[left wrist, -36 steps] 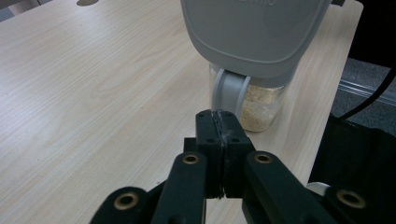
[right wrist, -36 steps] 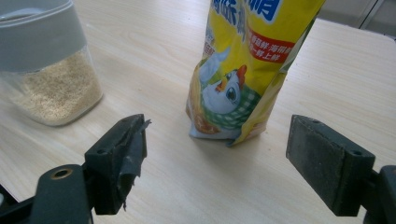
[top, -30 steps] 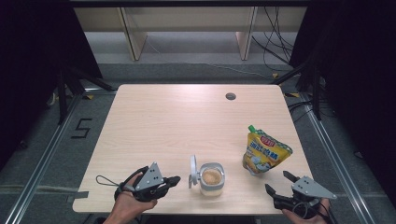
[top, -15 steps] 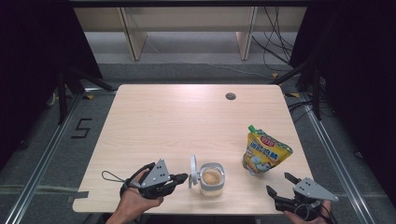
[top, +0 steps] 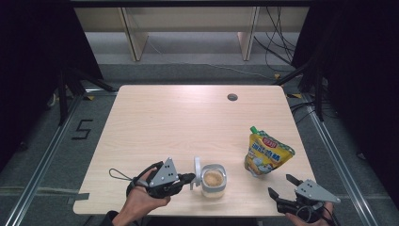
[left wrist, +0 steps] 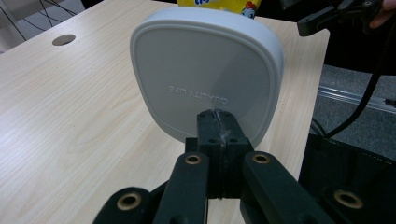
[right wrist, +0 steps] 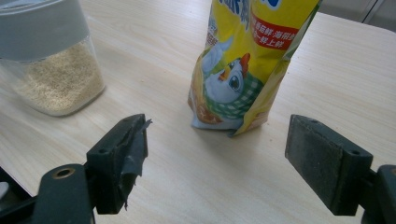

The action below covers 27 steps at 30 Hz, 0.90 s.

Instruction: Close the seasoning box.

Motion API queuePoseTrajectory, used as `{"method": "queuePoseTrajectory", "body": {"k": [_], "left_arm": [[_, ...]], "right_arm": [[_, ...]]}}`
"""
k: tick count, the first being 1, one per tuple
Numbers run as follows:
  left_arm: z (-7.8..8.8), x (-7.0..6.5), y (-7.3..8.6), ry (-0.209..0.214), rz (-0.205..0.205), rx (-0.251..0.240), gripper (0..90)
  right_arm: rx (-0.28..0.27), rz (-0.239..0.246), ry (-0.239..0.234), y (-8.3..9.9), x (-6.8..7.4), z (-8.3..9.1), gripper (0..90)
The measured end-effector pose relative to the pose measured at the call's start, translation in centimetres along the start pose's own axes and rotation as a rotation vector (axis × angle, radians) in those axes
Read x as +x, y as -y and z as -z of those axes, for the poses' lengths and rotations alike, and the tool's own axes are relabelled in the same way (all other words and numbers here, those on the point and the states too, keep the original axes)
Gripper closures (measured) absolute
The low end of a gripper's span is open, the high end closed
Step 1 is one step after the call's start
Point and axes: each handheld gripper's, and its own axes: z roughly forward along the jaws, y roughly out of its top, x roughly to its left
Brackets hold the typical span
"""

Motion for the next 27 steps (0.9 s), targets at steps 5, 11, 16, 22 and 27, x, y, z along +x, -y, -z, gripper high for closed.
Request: {"method": "queuePoseTrajectory", "body": {"k": [5,11,16,22,27], "left_arm": [[-0.5,-0.2,-0.3,0.003,-0.011,0.003,89.0],[-1.4,-0.4,-0.6,0.019,-0.020,0.009,89.0],[-1.6,-0.2,-0.9,0.028,-0.038,0.008,88.9],[-1.0,-0.3,-1.1,0.015,-0.018,-0.015,87.6],[-0.4,-0.2,-0.7,0.012,0.008,-0.021,84.2]], "right_arm": [[0.013,-0.017,-0.015,0.0,0.1,0.0,22.2],[0.009,-0.009,-0.021,0.0,0.1,-0.1,22.3],[0.018,-0.011,-0.016,0.0,0.1,-0.1,22.2],[0.005,0.009,-0.009,0.0,-0.1,-0.1,22.3],[0.006,0.007,-0.012,0.0,0.0,-0.1,22.3]]}}
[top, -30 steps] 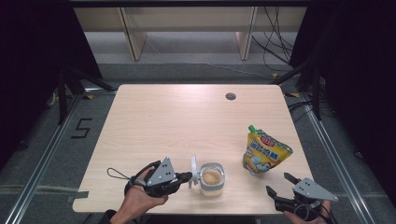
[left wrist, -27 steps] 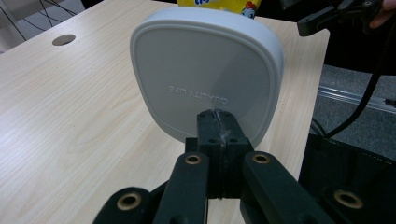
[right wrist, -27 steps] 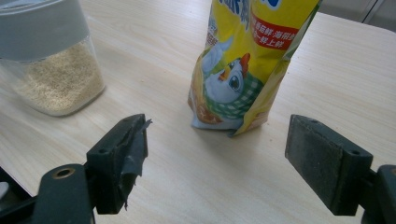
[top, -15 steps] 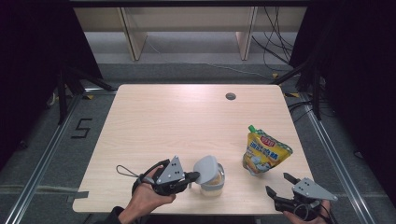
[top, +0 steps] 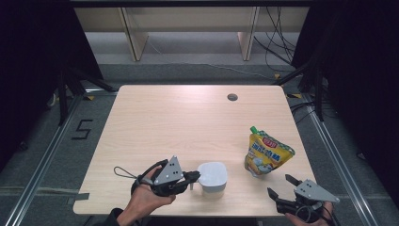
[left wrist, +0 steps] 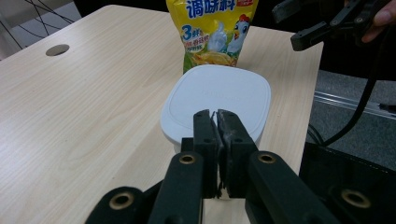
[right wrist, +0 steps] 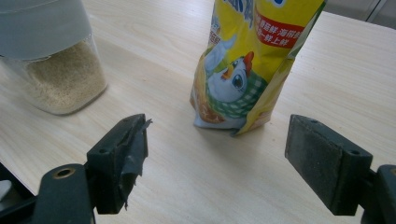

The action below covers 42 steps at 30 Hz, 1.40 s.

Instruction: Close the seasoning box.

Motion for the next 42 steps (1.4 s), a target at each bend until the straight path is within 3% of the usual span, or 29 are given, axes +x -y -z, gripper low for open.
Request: {"method": "queuePoseTrajectory", "body": {"k": [1,2,6,7,8,9,11,13,18,19,25,27,28,29,31,32,35,36,37,39,40,42], "left_arm": [[0.1,0.2,0.0,0.005,-0.014,-0.002,83.3],[0.2,0.2,0.2,0.009,0.011,-0.010,82.9],[0.8,0.6,0.5,-0.003,0.015,-0.015,80.6],[0.9,0.7,0.6,-0.003,0.026,-0.023,79.4],[1.1,0.8,0.7,-0.006,0.028,-0.016,78.4],[1.2,0.8,0.9,-0.005,0.040,-0.019,76.8],[1.3,1.0,1.1,-0.004,0.050,-0.022,72.4],[1.3,1.0,1.5,0.001,0.069,-0.025,67.3],[1.7,1.4,2.2,0.001,0.099,-0.025,59.9],[1.8,1.5,2.3,0.005,0.090,-0.028,57.7],[2.4,2.0,3.0,-0.030,0.143,-0.034,45.4],[2.5,2.1,3.2,-0.025,0.135,-0.030,43.6],[2.6,2.1,3.3,-0.030,0.151,-0.031,42.7],[2.7,2.2,3.5,-0.035,0.131,-0.026,41.8],[2.8,2.0,3.7,-0.047,0.163,-0.021,39.7],[2.9,2.2,3.8,-0.049,0.140,-0.022,39.2],[3.1,1.9,4.3,-0.059,0.169,-0.014,37.3],[3.2,2.1,4.4,-0.052,0.141,-0.012,36.4],[3.3,1.9,4.6,-0.059,0.160,-0.009,35.5],[3.3,2.0,4.9,-0.056,0.139,-0.005,33.3],[3.4,1.9,5.2,-0.065,0.156,0.004,32.8],[3.4,1.9,5.5,-0.066,0.143,0.013,31.8]], "right_arm": [[0.001,-0.001,0.000,0.0,0.0,0.0,22.3],[0.002,-0.002,0.000,0.0,0.0,0.0,22.3],[0.005,-0.002,0.001,0.0,0.0,0.0,22.3],[0.027,-0.056,-0.008,0.0,0.4,0.2,22.3],[0.016,-0.026,-0.011,0.0,0.2,0.1,22.2],[0.020,-0.050,-0.012,0.0,0.4,0.1,22.3],[0.021,-0.049,-0.013,0.0,0.4,0.1,22.2],[0.015,-0.016,-0.022,0.0,0.2,0.0,22.3],[0.010,-0.001,-0.011,0.0,0.1,0.0,22.3],[0.019,-0.023,-0.013,0.0,0.2,0.0,22.2],[0.010,-0.019,-0.026,0.0,0.2,-0.1,22.2],[0.018,-0.019,-0.016,0.0,0.2,0.0,22.2],[0.018,-0.019,-0.017,0.0,0.3,0.0,22.2],[0.020,-0.023,-0.020,0.0,0.3,0.0,22.2],[0.021,-0.024,-0.023,0.0,0.3,0.0,22.0],[0.021,-0.023,-0.023,0.0,0.3,0.0,21.8],[0.014,-0.026,-0.037,0.0,0.4,-0.1,21.5],[0.016,-0.023,-0.036,0.0,0.4,-0.1,21.2],[0.015,-0.027,-0.038,0.0,0.4,-0.1,21.0],[0.000,-0.013,-0.034,0.0,0.3,-0.2,20.1],[-0.004,-0.006,-0.040,0.0,0.3,-0.2,19.7],[0.012,-0.026,-0.043,-0.1,0.6,0.0,18.5]]}}
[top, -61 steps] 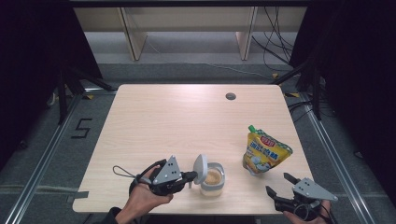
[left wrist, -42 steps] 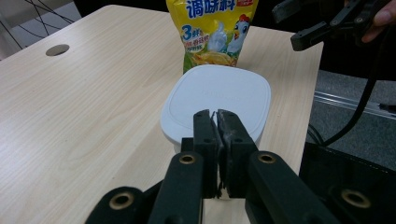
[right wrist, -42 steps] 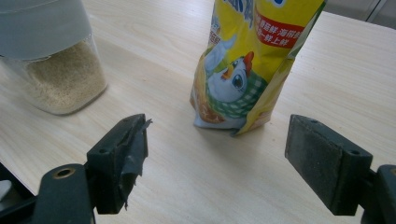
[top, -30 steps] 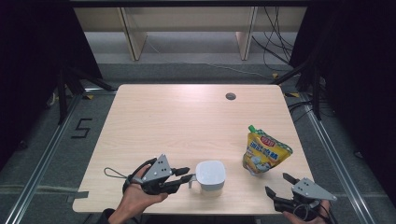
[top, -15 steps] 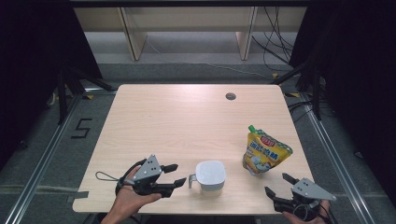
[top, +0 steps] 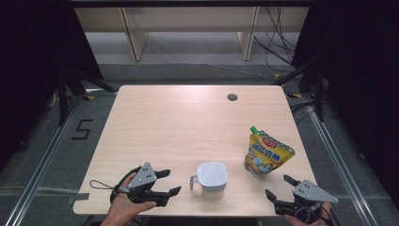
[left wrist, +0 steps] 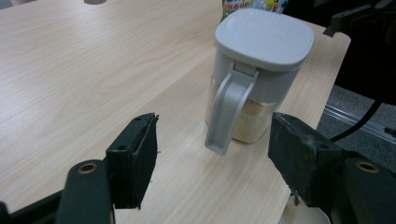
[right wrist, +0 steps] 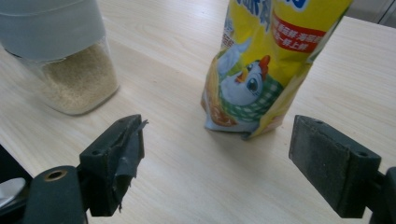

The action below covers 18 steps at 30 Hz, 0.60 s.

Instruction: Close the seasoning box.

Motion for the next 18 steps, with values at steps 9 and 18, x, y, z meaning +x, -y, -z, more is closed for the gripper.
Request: {"method": "queuePoseTrajectory", "body": {"k": [9,18], "left_arm": [[-0.3,-0.4,1.4,-0.017,0.008,0.031,28.4],[-1.1,-1.4,2.4,-0.018,-0.012,0.059,27.1]], "right_arm": [[-0.025,0.012,-0.029,0.0,0.4,-0.1,16.9],[-0.009,0.019,-0.040,0.2,0.8,-0.3,17.0]]}}
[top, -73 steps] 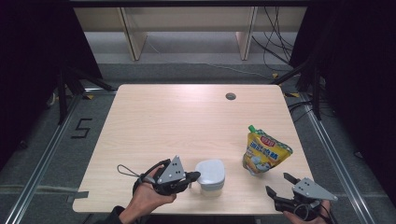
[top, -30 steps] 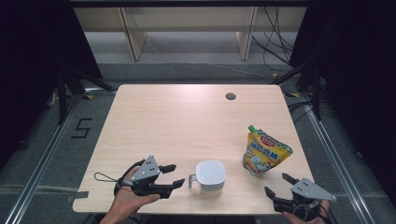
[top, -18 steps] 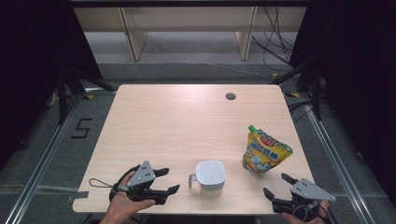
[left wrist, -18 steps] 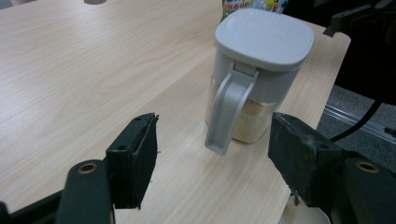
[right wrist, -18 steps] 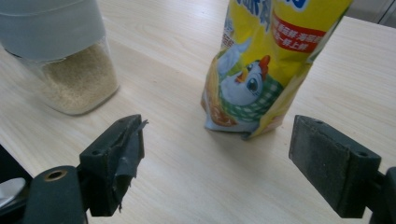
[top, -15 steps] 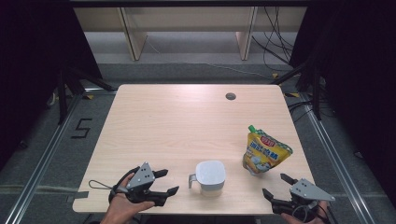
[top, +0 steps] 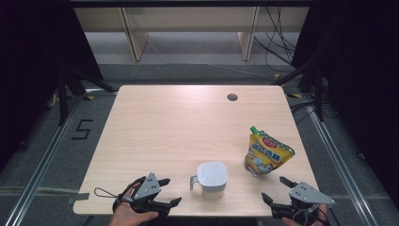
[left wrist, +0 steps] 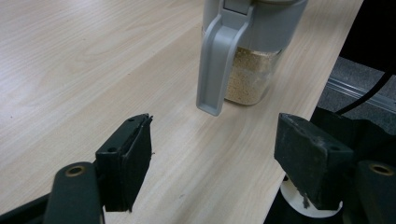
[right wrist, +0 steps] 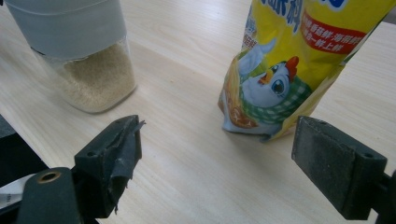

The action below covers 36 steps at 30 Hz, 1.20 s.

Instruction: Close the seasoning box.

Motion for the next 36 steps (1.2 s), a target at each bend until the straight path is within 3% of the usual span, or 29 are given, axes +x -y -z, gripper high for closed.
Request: {"method": "queuePoseTrajectory", "body": {"k": [2,4,7,8,9,10,11,12,13,15,16,17,18,20,21,23,28,32,33,34,35,36], "left_arm": [[-0.1,-0.2,0.2,-0.003,0.015,0.000,27.1],[-0.1,-0.4,0.5,0.001,0.019,0.000,26.9],[0.0,-0.3,0.9,-0.007,-0.009,0.048,26.8],[-0.1,-0.3,1.0,0.004,-0.026,0.041,26.6],[-0.2,-0.5,1.1,0.004,-0.009,0.049,26.2],[-0.2,-0.5,1.2,0.012,-0.033,0.076,24.8],[-0.3,-0.5,1.3,0.012,-0.046,0.090,23.7],[-0.2,-0.5,1.3,0.005,-0.063,0.108,23.7],[-0.3,-0.5,1.4,0.009,-0.064,0.104,23.7],[-0.2,-0.6,1.4,0.005,-0.061,0.107,23.7],[-0.2,-0.7,1.4,0.012,-0.051,0.092,23.7],[-0.1,-0.6,1.3,0.007,-0.065,0.110,23.7],[-0.2,-0.9,1.4,0.011,-0.044,0.086,23.7],[-0.2,-1.0,1.4,0.009,-0.036,0.080,23.7],[-0.2,-1.0,1.4,0.008,-0.035,0.080,23.7],[-0.2,-0.7,1.4,0.003,-0.055,0.086,23.7],[-0.1,-0.9,1.3,0.009,-0.043,0.083,23.7],[-0.2,-0.9,1.3,0.008,-0.033,0.074,23.7],[-0.1,-0.8,1.3,0.006,-0.046,0.082,23.7],[-0.2,-0.8,1.3,-0.001,-0.031,0.075,23.7],[-0.1,-0.6,1.3,-0.004,-0.053,0.089,23.7],[-0.1,-0.7,1.3,0.000,-0.043,0.086,23.7]], "right_arm": [[0.015,-0.024,-0.004,0.0,0.2,0.0,17.0],[0.010,0.009,-0.013,0.0,0.0,-0.1,17.1],[0.003,0.019,-0.005,0.0,0.0,-0.1,17.0],[0.007,0.030,-0.006,0.0,0.0,-0.1,17.0],[0.001,0.038,-0.009,0.0,0.0,-0.2,17.0],[0.019,0.019,-0.008,0.0,0.2,-0.1,17.0],[0.016,0.038,-0.008,0.1,0.2,-0.2,17.0],[0.056,-0.017,-0.020,0.2,0.7,-0.1,17.0],[0.053,0.007,-0.039,0.2,0.5,-0.4,17.0],[0.059,0.039,-0.034,0.4,0.5,-0.5,17.0],[0.071,0.025,-0.042,0.4,0.6,-0.5,17.0],[0.074,0.012,-0.046,0.5,0.8,-0.6,17.0],[0.071,0.044,-0.050,0.5,0.7,-0.7,17.0],[0.092,0.041,-0.065,0.6,0.9,-0.7,17.0],[0.115,0.001,-0.063,0.7,1.3,-0.6,17.0],[0.092,0.059,-0.072,0.7,0.9,-0.9,17.0],[0.105,0.057,-0.098,0.8,0.8,-1.0,17.0],[0.102,0.063,-0.077,0.8,0.8,-1.0,17.0],[0.100,0.060,-0.062,0.9,0.8,-1.0,17.0],[0.100,0.065,-0.064,0.9,0.8,-1.0,17.1],[0.108,0.054,-0.071,0.9,0.9,-1.0,17.1],[0.110,0.053,-0.075,0.9,0.9,-1.0,17.1]]}}
